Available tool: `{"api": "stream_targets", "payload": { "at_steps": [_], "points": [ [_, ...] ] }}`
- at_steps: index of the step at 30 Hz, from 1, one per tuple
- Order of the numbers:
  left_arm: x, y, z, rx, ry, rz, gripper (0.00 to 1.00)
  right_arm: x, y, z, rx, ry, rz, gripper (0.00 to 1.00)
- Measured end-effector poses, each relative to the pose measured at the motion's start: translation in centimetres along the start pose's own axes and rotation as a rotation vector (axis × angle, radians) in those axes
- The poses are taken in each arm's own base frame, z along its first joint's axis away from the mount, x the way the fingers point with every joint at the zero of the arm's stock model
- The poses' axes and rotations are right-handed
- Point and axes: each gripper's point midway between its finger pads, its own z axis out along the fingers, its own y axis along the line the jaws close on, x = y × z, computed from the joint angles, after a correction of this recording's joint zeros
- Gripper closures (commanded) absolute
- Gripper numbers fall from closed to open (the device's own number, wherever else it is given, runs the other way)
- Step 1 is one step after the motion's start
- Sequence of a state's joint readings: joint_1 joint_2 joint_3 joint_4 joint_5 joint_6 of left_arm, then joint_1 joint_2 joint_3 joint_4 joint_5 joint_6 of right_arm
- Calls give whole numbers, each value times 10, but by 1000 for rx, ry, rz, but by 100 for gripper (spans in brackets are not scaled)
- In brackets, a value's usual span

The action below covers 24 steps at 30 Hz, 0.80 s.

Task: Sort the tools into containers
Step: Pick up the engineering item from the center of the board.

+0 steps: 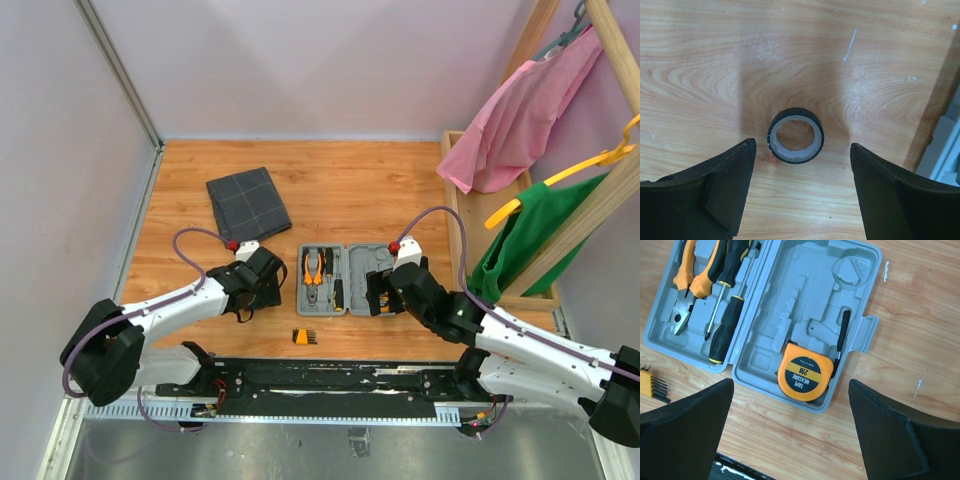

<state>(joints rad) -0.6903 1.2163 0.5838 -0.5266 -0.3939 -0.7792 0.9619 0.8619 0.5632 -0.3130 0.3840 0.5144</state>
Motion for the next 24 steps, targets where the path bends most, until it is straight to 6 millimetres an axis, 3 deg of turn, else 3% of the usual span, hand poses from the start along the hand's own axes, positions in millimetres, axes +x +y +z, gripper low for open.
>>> {"api": "stream_targets", "payload": {
  "at_steps": [5,13,19,24],
  "points": [
    [9,4,6,-12,19,-2,30,4,3,3,-10,19,-12,2],
    [5,1,8,-5,-3,-15,43,6,7,4,-29,30,-20,2],
    [1,1,11,-14,-24,-15,64,6,7,4,-33,32,-23,2],
    [-3,-3,9,1,-27,32,65,6,7,4,-33,30,-22,2]
  ]
}}
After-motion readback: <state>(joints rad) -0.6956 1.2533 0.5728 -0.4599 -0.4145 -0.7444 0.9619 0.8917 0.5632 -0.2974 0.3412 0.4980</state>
